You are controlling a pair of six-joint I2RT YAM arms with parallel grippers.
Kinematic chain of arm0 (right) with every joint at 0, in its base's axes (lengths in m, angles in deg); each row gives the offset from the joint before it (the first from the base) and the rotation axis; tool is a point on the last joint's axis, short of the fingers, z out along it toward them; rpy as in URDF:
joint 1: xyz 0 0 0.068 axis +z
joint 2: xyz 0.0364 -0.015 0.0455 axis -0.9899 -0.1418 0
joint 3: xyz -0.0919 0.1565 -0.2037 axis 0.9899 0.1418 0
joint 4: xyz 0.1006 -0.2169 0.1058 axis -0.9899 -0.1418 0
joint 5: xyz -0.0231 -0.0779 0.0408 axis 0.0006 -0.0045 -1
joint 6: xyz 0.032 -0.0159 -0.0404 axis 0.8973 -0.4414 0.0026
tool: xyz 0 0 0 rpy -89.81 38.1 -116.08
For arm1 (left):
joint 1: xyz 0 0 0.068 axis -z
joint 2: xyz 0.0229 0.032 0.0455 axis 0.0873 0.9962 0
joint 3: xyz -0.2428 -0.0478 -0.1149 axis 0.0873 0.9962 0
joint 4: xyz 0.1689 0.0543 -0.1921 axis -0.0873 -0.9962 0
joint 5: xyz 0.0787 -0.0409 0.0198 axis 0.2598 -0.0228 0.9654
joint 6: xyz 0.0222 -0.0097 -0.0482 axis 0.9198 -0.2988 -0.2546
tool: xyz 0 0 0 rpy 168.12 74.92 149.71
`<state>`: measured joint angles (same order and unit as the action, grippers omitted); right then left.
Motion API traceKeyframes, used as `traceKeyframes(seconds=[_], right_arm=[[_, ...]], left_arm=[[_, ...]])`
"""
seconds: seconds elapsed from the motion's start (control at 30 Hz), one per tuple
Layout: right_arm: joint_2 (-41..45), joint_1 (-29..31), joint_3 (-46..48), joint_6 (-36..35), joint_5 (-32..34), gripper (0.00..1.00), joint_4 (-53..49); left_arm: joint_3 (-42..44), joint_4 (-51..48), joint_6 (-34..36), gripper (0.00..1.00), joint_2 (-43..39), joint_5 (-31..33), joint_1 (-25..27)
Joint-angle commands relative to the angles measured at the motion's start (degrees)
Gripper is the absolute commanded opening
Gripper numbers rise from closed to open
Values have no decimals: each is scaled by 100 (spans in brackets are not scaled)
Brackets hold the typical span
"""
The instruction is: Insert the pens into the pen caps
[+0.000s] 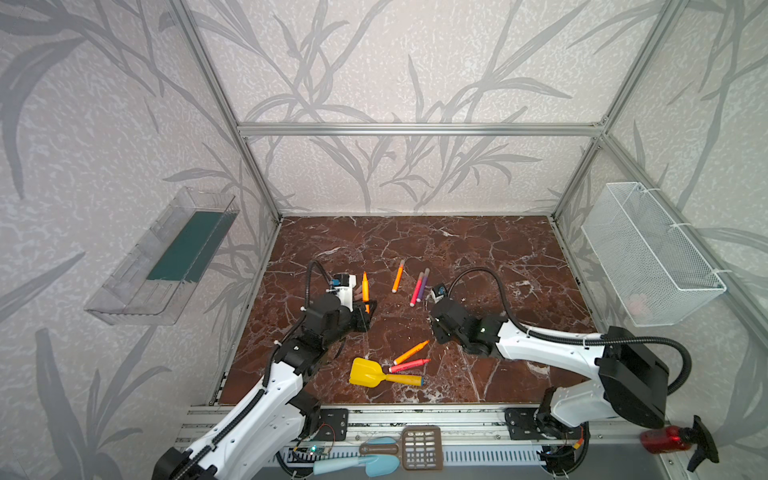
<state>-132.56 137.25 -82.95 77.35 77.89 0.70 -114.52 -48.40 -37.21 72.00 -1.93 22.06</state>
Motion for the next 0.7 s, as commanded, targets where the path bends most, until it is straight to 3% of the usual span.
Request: traceKeyframes(seconds=[0.0,0.23,0.37,0.53,0.67], right_arm=[[172,-11,269,60,266,7,367],[59,-13,709,24,-310,7,612],[-76,-12,892,47,-310,8,704],[-143,-14,955,69,-453,15,773],[-143,-12,1056,121,-435,29,817]], left_arm=[[-191,408,139,0,223,443,253],[-460,404,210,0,726,564,421],[-482,370,219,0,716,703,436],[-529,361,261,0,799,801,448],[-521,412,269,0,873,799,450]])
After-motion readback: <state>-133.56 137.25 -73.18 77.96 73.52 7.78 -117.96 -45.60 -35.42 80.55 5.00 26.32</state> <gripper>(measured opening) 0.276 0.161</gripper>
